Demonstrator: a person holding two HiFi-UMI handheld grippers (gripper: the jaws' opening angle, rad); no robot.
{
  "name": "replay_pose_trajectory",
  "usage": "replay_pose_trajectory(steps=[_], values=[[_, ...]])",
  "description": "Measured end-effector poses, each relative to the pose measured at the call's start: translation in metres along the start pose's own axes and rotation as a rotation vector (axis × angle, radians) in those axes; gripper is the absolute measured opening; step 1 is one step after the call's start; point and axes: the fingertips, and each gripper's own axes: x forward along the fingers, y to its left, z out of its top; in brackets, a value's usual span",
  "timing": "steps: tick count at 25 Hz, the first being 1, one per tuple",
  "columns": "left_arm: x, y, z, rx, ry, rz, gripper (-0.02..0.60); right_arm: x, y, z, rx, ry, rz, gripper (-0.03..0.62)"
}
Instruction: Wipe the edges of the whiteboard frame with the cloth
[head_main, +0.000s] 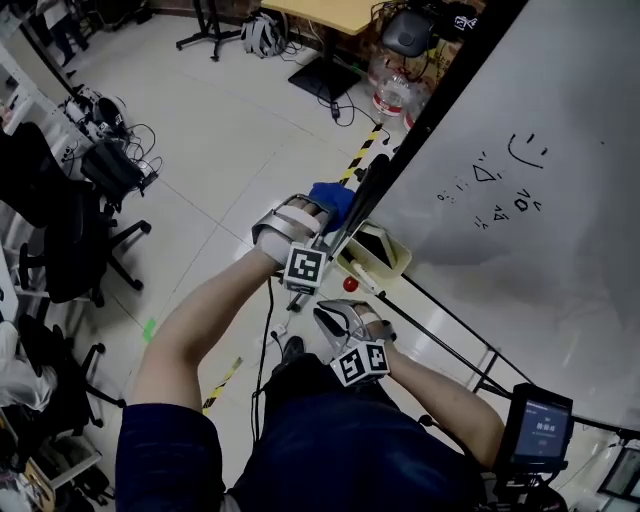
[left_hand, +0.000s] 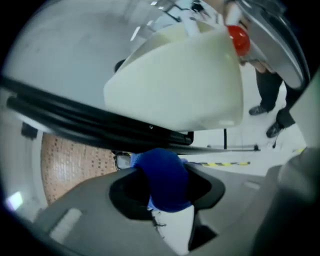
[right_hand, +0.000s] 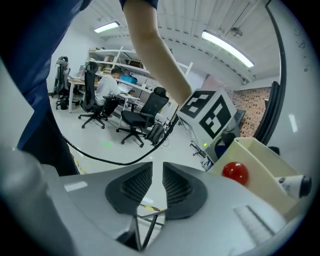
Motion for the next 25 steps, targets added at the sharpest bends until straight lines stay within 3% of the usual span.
replay_pose_trajectory(steps=[1,4,6,11,20,22,25], values=[[-0.001,0.001,0.003,0.024,0.003,0.009,0.169,-0.002,-0.002,-0.001,-0.002,0.007,-0.01,0.069],[-0.006,0.011,0.004,-0.072,-0.01,0.003,0.168,-0.002,-0.009,0.003,-0.027,0.021,-0.047,0.069],[-0.012,0.02,0.005,-0.088,-0.029,0.009,0.169,0.0,-0.014,0.01,-0.035,0.023,-0.069,0.067],[-0.026,0.038,0.01,-0.076,-0.067,0.019,0.168,0.008,-0.019,0.029,-0.054,0.024,-0.084,0.064],[-0.035,0.046,0.012,-0.051,-0.088,-0.062,0.169,0.018,-0.018,0.044,-0.012,0.088,-0.029,0.022],[-0.035,0.047,0.007,-0.077,-0.065,-0.075,0.169,0.014,-0.021,0.05,-0.002,0.091,-0.042,0.023],[-0.032,0.042,-0.009,-0.184,-0.017,-0.117,0.164,0.009,-0.024,0.049,-0.005,0.107,-0.07,0.023]])
